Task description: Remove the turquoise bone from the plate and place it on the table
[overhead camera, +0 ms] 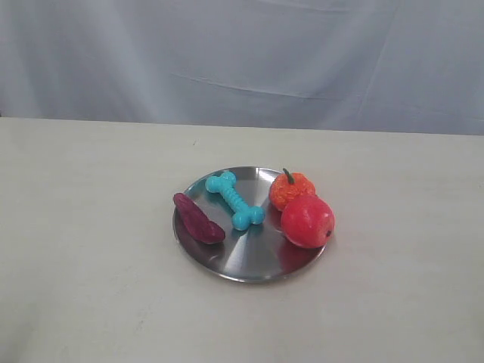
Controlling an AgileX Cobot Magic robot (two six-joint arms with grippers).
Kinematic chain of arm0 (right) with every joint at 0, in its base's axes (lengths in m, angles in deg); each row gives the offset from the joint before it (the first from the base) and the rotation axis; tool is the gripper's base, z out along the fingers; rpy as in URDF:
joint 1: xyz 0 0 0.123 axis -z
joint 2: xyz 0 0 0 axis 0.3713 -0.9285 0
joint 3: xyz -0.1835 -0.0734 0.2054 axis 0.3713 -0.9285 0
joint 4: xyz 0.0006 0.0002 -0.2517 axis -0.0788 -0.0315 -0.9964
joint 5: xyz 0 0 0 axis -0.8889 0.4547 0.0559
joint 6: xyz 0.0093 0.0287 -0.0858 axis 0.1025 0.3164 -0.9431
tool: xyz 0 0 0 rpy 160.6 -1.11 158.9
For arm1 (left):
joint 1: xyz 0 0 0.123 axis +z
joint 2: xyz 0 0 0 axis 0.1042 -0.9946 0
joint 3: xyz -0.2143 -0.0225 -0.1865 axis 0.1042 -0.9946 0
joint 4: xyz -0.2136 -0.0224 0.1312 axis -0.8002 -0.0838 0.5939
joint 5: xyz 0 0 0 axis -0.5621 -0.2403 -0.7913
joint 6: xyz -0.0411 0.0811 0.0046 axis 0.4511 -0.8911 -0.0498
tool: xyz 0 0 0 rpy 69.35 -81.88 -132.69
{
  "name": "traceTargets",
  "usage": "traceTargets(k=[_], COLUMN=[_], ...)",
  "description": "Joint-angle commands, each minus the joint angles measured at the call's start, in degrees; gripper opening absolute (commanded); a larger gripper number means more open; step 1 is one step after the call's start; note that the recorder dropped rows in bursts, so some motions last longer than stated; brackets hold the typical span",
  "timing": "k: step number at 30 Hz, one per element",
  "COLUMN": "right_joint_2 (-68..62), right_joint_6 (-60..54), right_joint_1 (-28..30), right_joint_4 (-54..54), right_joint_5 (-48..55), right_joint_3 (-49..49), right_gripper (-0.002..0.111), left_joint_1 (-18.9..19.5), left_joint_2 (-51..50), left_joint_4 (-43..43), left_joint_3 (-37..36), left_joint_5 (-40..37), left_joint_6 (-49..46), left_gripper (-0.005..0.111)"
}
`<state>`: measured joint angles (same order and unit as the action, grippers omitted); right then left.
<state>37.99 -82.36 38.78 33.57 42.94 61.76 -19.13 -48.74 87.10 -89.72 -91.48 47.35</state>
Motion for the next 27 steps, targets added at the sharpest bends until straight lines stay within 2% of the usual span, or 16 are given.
traceTargets(k=[1,11,20,27], right_joint_2=[0.3,0.3,0.3,0.3], right_joint_6=[-0.5,-0.5,-0.5,-0.5], right_joint_1=[-0.1,-0.1,-0.1,-0.1], right_joint_4=[-0.4,-0.4,-0.4,-0.4], right_joint_5=[-0.3,-1.0,-15.6,-19.0], right_joint_3=[-0.2,-0.2,-0.2,-0.2], right_gripper=[0.0,0.0,0.0,0.0], left_joint_1=[-0.1,-0.1,-0.1,-0.1], left_joint_2=[0.1,0.1,0.1,0.1], left_joint_4=[0.1,0.1,0.1,0.1], left_joint_3=[-0.2,-0.2,-0.2,-0.2], left_joint_5=[0.0,0.0,0.0,0.0], left_joint_6=[0.0,0.0,0.0,0.0], left_gripper=[0.0,0.0,0.0,0.0])
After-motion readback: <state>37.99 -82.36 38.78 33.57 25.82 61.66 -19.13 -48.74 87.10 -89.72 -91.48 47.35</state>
